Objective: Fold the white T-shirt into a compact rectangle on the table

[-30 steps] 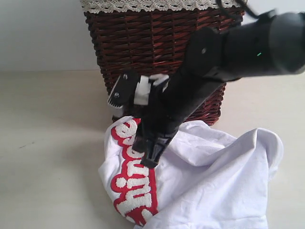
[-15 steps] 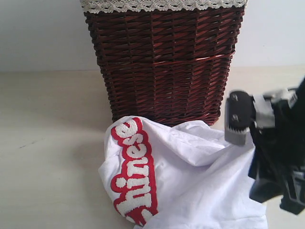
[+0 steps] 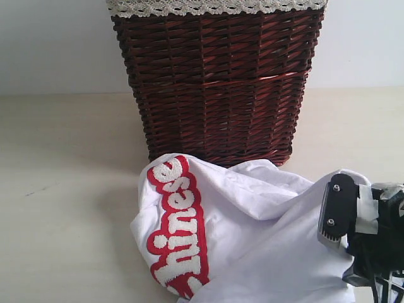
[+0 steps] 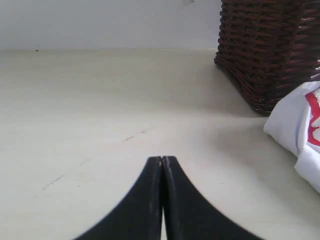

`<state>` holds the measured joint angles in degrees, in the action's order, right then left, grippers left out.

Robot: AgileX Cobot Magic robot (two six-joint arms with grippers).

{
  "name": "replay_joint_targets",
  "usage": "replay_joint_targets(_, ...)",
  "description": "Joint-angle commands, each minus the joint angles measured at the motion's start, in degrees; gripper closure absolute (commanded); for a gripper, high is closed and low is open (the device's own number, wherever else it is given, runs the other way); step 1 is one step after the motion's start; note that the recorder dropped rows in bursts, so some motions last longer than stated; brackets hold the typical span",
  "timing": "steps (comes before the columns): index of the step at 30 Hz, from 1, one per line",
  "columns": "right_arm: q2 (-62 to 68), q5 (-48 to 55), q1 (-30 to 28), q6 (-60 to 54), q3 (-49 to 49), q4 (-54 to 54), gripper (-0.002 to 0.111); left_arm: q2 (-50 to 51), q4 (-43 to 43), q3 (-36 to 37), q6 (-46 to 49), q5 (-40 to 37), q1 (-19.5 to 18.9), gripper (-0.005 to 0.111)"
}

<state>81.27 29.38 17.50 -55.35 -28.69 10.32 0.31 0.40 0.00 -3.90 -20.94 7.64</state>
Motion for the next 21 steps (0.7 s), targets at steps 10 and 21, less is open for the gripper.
replay_joint_targets(10,6.86,-19.71,-0.27,1.93,0.24,8.55,0.105,-0.31,-0.4,0.0,-0.35,0.64,0.33,0.107)
replay_joint_targets(21,-4.45,-25.09,-0.16,1.62,0.24,10.79,0.108,-0.31,-0.4,0.0,-0.35,0.64,0.33,0.107)
